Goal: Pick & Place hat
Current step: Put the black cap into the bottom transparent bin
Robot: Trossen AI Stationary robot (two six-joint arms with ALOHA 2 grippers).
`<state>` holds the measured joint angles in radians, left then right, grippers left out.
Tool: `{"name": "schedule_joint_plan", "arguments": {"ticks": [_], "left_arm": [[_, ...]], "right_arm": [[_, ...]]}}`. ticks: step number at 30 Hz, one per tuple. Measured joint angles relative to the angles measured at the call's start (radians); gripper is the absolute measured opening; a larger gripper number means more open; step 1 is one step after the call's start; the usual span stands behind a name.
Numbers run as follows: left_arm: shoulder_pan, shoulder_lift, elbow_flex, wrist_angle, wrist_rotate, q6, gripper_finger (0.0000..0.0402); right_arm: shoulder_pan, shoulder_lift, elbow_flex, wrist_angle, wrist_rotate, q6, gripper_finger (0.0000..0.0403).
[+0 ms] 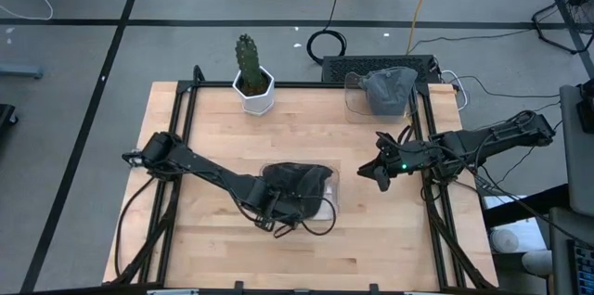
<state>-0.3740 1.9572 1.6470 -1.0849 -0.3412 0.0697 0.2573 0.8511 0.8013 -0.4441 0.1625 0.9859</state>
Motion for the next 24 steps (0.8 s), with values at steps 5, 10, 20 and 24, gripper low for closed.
{"name": "schedule_joint_plan", "arguments": {"ticks": [5,10,20,24], "left_arm": [[0.023,0.0,0.0,0.042,0.01,-0.005,0.0022],[0.038,0.0,0.0,0.041,0.015,-0.024,0.0068],[0.045,-0.01,0.001,0.014,0.026,-0.029,0.02],[0.05,-0.052,0.045,-0.103,-0.071,-0.062,0.0219]], "right_arm": [[0.0,0.0,0.0,0.001,-0.001,-0.006,0.0093],[0.0,0.0,0.0,0.008,0.023,-0.007,0.0093],[0.0,0.029,0.0,-0.029,0.042,0.08,0.0093],[0.002,0.083,0.0,-0.069,-0.004,0.121,0.0093]]}}
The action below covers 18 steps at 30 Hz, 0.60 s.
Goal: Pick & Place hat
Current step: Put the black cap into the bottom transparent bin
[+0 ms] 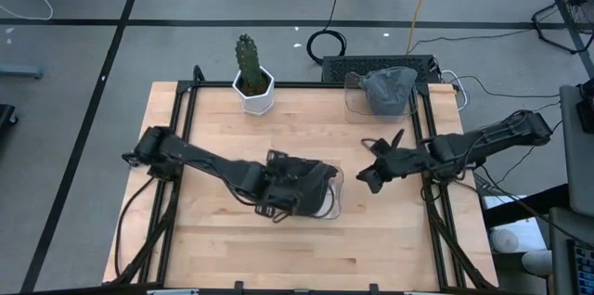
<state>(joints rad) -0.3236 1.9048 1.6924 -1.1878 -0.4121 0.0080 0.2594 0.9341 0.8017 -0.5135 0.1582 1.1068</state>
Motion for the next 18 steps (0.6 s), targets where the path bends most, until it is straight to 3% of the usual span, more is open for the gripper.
{"name": "schedule_joint_plan", "arguments": {"ticks": [7,18], "left_arm": [[0.063,-0.076,0.009,-0.009,-0.037,-0.083,0.0188],[0.169,-0.05,0.008,0.294,0.076,-0.135,0.0097]], "right_arm": [[0.036,0.154,0.0,0.006,-0.008,-0.003,0.0093],[0.046,0.355,0.0,0.074,-0.031,0.087,0.0093]]}}
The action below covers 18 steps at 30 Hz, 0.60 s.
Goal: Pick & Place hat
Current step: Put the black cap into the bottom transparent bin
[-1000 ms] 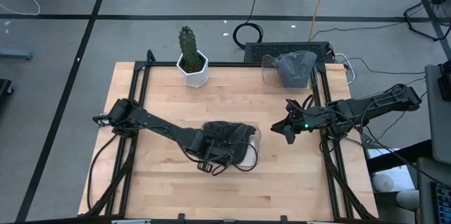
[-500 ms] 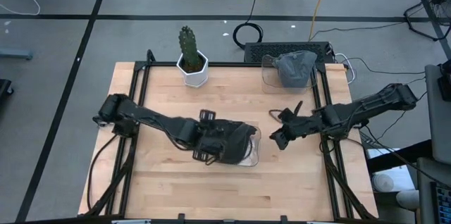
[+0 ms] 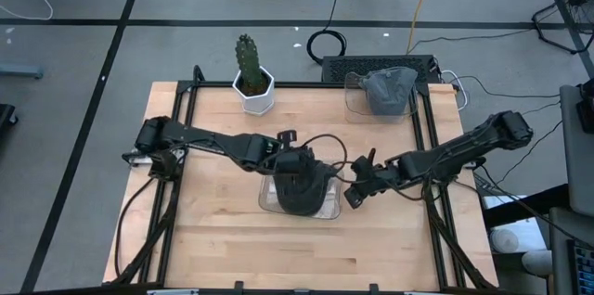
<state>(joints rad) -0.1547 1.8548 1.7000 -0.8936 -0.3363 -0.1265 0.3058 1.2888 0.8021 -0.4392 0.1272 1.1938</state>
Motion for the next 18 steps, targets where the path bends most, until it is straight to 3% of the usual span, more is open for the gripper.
{"name": "schedule_joint_plan", "arguments": {"ticks": [9,18], "left_arm": [[0.014,0.031,-0.003,-0.016,0.112,-0.038,0.0059],[-0.024,0.07,-0.002,0.031,0.129,-0.037,0.0036]], "right_arm": [[-0.008,0.069,0.001,0.128,0.027,0.056,0.0093],[-0.012,0.101,0.0,0.15,0.034,0.103,0.0093]]}}
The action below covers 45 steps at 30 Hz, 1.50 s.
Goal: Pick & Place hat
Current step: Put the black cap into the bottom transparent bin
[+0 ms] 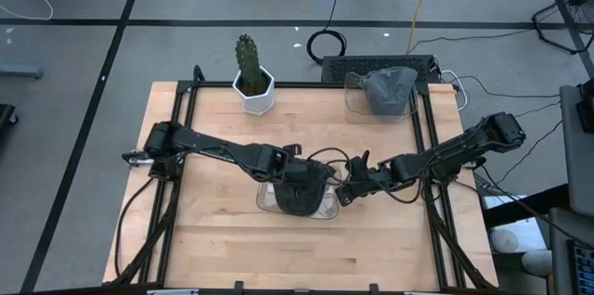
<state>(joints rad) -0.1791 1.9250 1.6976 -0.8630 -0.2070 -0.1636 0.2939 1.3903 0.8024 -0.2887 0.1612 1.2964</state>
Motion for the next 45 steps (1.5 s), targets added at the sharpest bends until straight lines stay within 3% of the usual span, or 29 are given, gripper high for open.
{"name": "schedule_joint_plan", "arguments": {"ticks": [8,18,28,45], "left_arm": [[-0.007,0.086,0.0,0.04,0.05,-0.035,0.0035],[-0.024,0.095,0.0,0.067,0.041,-0.109,0.0035],[-0.045,0.147,0.001,0.049,0.027,-0.161,0.0035],[-0.018,-0.016,-0.001,-0.172,0.013,-0.178,0.0035]], "right_arm": [[0.0,0.0,0.0,0.06,0.074,-0.001,0.0093],[-0.012,0.0,0.0,0.059,0.154,0.0,0.0093],[-0.046,-0.002,0.0,0.056,0.154,-0.025,0.0093],[-0.046,-0.086,0.0,0.035,0.156,-0.056,0.0093]]}}
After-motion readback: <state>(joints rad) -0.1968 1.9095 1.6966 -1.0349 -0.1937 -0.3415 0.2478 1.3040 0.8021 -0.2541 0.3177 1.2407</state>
